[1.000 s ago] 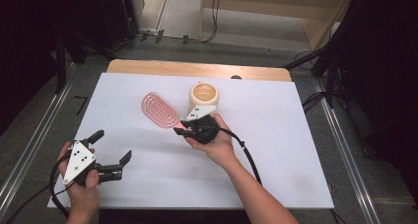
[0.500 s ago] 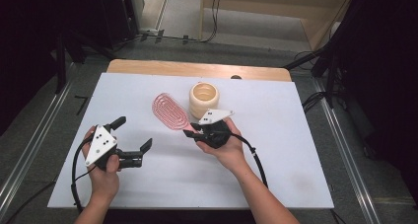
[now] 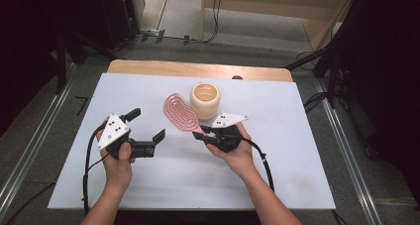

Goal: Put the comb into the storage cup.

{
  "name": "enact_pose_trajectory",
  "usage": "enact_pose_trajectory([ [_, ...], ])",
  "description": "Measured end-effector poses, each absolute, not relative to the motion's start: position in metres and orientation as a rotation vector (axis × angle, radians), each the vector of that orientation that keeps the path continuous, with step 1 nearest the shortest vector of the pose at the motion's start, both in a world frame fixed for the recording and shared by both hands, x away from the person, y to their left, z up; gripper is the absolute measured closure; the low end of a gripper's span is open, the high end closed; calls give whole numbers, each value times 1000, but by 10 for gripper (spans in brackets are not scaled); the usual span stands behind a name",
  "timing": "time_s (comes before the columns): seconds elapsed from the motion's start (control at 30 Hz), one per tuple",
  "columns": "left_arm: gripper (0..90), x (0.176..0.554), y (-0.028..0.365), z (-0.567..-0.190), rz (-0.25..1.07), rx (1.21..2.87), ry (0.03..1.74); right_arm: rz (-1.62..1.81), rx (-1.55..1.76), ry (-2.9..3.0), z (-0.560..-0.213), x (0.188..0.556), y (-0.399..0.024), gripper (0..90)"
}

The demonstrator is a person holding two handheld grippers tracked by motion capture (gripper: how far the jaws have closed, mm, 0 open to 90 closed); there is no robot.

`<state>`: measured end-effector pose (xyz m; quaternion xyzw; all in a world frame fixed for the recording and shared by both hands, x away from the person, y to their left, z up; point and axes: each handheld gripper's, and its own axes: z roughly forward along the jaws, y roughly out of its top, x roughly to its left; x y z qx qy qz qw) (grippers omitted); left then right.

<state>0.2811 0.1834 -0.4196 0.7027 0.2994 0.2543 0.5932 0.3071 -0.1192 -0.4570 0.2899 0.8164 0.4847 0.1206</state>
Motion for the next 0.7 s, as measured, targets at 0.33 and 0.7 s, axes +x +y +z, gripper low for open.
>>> enact_pose_trajectory([
  [0.33,0,292,177,-419,538,1611,697,1427,844,2350,-464,298,-127,677],
  [0.7,0,291,162,-425,407,1636,667,1445,813,2328,-465,292,-127,677],
])
